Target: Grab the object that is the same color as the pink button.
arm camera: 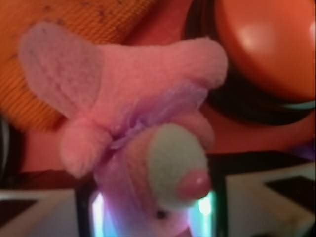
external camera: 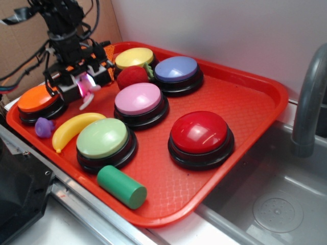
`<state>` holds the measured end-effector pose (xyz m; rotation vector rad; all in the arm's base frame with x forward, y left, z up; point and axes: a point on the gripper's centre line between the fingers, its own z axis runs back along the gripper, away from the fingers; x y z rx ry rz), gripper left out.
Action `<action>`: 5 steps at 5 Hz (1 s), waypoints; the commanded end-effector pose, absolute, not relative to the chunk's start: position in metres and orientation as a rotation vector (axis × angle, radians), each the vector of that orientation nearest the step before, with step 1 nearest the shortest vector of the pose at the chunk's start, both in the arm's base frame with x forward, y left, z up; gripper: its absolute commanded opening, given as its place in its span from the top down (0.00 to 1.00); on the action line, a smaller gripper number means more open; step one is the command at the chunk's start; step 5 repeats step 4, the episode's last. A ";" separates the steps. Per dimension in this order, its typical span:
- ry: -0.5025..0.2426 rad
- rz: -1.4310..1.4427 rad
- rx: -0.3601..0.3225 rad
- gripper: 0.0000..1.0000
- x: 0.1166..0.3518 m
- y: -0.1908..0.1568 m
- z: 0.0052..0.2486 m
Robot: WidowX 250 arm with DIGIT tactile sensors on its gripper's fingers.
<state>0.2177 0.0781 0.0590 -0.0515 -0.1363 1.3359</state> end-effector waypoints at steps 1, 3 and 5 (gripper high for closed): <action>-0.144 0.872 -0.082 1.00 0.216 0.065 0.153; -0.119 0.475 -0.103 1.00 0.195 0.040 0.181; -0.129 0.565 -0.147 1.00 0.187 0.040 0.174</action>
